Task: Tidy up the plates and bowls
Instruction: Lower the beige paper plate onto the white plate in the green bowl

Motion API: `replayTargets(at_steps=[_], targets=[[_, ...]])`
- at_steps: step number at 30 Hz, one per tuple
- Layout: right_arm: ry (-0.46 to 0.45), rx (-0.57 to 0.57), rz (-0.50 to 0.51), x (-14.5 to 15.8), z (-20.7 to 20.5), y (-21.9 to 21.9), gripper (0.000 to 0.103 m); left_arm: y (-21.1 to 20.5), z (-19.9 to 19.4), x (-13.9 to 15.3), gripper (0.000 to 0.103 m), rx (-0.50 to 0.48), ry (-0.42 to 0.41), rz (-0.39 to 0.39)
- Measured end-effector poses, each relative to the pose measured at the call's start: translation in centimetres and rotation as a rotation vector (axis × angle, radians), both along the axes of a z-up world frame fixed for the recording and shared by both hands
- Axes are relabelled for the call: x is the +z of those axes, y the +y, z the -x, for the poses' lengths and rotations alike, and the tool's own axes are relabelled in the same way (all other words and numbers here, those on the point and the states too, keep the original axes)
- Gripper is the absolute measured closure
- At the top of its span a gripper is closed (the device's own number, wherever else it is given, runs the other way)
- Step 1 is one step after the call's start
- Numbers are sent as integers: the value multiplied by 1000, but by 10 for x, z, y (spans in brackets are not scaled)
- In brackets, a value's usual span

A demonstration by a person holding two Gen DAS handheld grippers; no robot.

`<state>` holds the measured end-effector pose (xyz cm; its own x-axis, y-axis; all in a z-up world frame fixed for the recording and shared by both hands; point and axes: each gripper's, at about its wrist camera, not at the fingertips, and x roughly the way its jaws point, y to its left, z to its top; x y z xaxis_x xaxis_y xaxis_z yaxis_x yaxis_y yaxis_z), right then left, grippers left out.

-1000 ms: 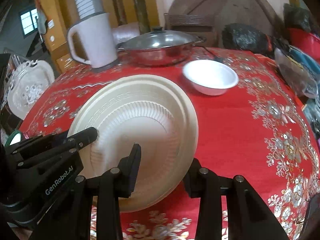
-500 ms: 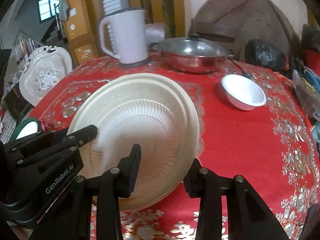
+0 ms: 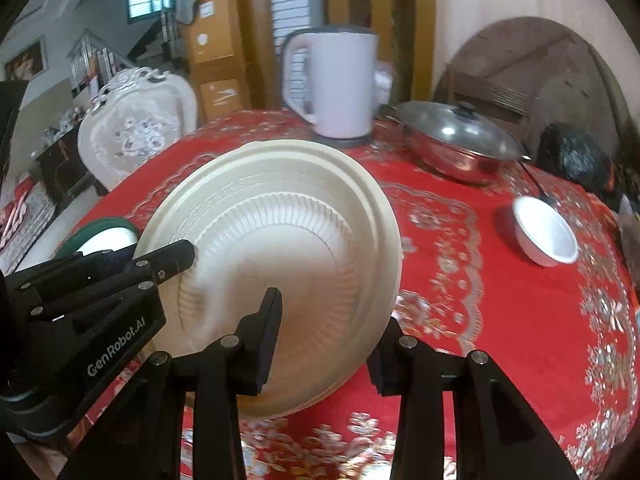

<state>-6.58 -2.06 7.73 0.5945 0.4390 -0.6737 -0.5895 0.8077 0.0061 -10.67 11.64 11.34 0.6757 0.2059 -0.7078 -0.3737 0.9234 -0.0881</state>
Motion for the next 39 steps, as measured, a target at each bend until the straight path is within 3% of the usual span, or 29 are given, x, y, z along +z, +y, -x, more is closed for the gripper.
replayTargets(at_steps=[11, 25, 39], targets=[[-18, 130, 27, 4, 17, 60, 64, 55, 33, 7, 86, 123, -21, 0], [-4, 268, 65, -4, 37, 125, 62, 113, 73, -9, 86, 218, 19, 54], [45, 354, 137, -28, 54, 161, 58, 136, 90, -33, 86, 250, 76, 81]])
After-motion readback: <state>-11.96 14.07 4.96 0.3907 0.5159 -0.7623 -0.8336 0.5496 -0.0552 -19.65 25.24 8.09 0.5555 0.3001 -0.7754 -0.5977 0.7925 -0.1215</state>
